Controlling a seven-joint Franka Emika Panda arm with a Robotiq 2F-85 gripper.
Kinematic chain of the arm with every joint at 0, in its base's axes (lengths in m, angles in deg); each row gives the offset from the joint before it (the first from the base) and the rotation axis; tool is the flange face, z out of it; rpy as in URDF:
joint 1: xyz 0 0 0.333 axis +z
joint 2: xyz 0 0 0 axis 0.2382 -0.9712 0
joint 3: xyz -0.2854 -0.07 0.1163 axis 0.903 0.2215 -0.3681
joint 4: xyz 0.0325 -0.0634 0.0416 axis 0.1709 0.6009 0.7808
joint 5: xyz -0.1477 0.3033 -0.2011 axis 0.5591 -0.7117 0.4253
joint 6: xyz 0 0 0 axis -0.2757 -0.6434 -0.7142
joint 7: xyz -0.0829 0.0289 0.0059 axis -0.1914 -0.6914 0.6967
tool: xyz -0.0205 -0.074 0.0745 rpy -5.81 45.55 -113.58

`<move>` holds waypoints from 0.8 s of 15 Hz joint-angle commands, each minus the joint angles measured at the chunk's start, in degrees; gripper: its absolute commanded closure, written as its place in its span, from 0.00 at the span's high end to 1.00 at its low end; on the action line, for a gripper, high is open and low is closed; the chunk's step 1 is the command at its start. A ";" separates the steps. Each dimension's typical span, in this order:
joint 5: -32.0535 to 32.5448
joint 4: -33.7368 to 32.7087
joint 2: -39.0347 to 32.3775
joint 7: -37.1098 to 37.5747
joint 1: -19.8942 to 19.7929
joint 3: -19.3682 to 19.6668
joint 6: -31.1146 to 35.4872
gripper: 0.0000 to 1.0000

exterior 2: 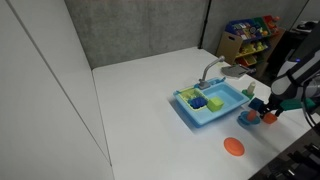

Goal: Pick up the orange mug and put it in the sink

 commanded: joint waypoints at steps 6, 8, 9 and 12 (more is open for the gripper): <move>-0.97 -1.63 -1.13 0.14 -0.24 -0.47 0.90 0.51; -1.19 -1.03 0.17 -0.34 -0.74 -0.91 0.35 0.36; -1.29 -0.65 0.86 -0.43 -0.83 -1.03 0.22 0.36; -2.01 0.74 4.36 -0.99 -1.30 -1.90 -1.36 0.34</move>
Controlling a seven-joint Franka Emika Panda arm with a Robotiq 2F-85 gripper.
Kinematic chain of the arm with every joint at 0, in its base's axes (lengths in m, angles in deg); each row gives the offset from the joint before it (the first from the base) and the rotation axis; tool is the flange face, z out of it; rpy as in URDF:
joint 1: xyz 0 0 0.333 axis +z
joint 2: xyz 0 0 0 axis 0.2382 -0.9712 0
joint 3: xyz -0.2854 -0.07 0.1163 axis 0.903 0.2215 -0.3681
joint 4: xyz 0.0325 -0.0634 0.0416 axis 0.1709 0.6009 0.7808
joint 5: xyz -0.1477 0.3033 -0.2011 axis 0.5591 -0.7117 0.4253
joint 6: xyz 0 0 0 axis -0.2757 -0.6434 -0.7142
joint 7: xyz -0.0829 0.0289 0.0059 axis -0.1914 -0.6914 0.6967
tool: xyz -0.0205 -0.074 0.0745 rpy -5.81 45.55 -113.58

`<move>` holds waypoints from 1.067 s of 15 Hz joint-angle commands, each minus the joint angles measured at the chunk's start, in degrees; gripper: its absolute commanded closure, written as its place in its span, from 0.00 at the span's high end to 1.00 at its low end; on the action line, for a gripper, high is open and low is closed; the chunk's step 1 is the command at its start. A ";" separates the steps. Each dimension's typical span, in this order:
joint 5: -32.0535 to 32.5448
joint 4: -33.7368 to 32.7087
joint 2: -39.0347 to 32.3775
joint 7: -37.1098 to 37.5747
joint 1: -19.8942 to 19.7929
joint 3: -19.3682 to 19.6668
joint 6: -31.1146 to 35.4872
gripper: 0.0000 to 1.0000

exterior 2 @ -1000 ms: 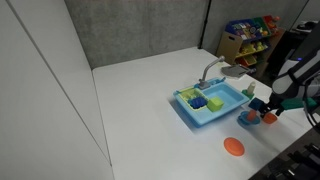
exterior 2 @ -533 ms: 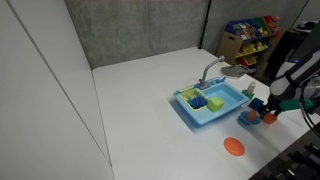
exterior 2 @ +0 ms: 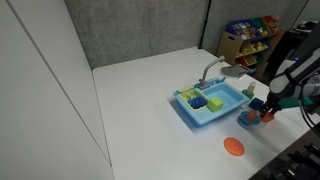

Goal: Pick up the orange mug and put it in the sink

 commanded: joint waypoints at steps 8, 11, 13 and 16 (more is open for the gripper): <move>-2.87 2.21 14.54 -0.29 0.94 -2.21 -10.26 0.34; -2.67 0.85 17.47 0.50 2.90 -2.34 -15.12 0.34; -2.43 -0.47 18.57 1.44 4.70 -2.49 -17.73 0.34; -1.96 -3.78 18.08 3.88 7.84 -2.83 -20.82 0.34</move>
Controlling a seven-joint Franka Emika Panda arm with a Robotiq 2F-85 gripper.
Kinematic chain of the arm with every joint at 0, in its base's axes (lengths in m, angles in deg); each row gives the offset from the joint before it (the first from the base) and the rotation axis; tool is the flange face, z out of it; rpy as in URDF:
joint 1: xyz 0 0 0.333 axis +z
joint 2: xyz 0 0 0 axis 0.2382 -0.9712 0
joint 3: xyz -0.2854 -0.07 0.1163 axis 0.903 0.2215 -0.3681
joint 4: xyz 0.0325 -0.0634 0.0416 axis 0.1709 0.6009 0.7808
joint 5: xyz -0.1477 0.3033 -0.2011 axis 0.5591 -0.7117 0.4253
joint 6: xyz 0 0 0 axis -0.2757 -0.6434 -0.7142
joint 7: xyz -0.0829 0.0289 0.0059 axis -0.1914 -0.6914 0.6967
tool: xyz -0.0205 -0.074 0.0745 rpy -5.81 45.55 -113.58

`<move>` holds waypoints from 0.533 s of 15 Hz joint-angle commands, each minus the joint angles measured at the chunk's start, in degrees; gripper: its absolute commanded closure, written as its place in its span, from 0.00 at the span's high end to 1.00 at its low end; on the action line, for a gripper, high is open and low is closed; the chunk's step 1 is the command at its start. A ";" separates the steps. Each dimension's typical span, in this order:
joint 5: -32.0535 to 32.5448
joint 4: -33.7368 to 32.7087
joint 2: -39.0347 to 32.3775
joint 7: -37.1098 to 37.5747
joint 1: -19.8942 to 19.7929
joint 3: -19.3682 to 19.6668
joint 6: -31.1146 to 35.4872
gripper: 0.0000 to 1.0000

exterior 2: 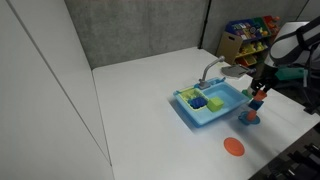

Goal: Pick up the orange mug and put it in the sink

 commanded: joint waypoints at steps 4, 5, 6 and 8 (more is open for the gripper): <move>-0.09 -8.31 -2.61 5.24 5.58 -1.35 -6.51 0.34; -0.20 -9.69 -3.36 5.55 6.20 -1.75 -7.17 0.34; -0.04 -11.04 -4.15 6.15 6.86 -1.92 -7.64 0.34; -0.02 -14.12 -6.32 6.66 7.74 -2.45 -8.42 0.34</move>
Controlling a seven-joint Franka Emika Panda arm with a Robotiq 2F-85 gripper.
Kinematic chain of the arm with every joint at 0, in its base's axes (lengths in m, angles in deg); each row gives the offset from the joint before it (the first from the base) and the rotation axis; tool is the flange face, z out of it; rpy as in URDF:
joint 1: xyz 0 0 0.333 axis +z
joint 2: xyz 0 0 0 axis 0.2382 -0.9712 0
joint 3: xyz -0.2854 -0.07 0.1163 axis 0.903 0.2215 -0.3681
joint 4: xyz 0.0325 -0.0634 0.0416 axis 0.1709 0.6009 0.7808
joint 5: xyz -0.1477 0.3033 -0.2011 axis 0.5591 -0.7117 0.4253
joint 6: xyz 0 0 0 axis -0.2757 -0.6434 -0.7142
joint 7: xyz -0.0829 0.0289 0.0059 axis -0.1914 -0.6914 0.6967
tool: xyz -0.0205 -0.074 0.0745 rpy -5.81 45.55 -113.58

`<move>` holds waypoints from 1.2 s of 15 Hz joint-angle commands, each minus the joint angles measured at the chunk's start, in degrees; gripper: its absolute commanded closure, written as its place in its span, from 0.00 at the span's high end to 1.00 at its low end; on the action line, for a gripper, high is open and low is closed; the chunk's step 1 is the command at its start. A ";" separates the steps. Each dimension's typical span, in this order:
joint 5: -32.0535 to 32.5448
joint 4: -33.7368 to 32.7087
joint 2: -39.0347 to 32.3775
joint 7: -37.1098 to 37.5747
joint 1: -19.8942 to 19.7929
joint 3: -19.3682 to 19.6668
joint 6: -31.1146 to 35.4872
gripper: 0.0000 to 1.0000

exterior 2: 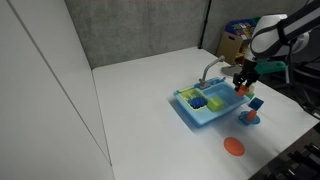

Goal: Pick up the orange mug and put it in the sink

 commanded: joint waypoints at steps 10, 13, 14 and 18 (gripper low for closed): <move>1.01 -20.15 -17.15 0.17 1.60 -0.80 -3.12 0.34; 1.52 -22.71 -20.27 -0.33 1.69 -0.66 -2.98 0.34; 1.62 -23.32 -21.15 -0.47 1.67 -0.64 -2.87 0.34; 2.03 -25.03 -23.67 -0.67 1.61 -0.67 -2.75 0.34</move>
